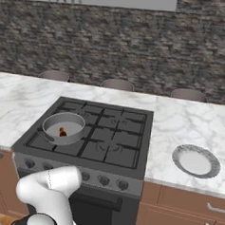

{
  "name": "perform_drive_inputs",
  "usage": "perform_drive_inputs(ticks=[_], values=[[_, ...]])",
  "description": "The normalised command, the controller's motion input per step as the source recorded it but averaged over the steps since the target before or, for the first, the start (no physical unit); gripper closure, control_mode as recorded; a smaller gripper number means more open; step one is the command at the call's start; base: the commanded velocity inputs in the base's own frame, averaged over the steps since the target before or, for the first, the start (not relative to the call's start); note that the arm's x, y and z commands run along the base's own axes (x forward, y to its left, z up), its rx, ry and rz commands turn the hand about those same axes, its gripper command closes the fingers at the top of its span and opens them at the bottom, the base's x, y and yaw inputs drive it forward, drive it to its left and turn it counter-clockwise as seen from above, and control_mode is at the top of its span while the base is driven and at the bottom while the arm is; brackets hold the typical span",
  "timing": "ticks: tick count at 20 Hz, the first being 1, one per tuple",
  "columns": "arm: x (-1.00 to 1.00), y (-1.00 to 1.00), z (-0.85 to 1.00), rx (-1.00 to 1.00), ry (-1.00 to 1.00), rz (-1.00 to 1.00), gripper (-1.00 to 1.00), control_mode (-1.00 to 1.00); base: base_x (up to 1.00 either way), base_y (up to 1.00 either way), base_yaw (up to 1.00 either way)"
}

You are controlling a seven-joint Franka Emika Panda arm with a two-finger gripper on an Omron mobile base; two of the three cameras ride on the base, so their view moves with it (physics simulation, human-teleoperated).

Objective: Retrieve the frozen meat and place it in the pot on a burner. Then turn the burner on.

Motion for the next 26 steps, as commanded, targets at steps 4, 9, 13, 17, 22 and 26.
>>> perform_drive_inputs(ticks=[4, 9, 13, 17, 22, 26], values=[[0.00, 0.00, 0.00, 0.00, 0.00, 0.00, -1.00, 1.00, -0.23, -0.32, -0.01], [0.00, 0.00, 0.00, 0.00, 0.00, 0.00, -1.00, 1.00, -0.39, -0.41, -0.04], [0.00, 0.00, 0.00, 0.00, 0.00, 0.00, -1.00, 1.00, -0.39, -0.40, -0.03], [0.00, 0.00, 0.00, 0.00, 0.00, 0.00, -1.00, 1.00, -0.24, -0.42, -0.02], [0.00, 0.00, 0.00, 0.00, 0.00, 0.00, -1.00, 1.00, 0.00, -0.40, 0.00], [0.00, 0.00, 0.00, 0.00, 0.00, 0.00, -1.00, 1.00, 0.00, -0.30, 0.00]])
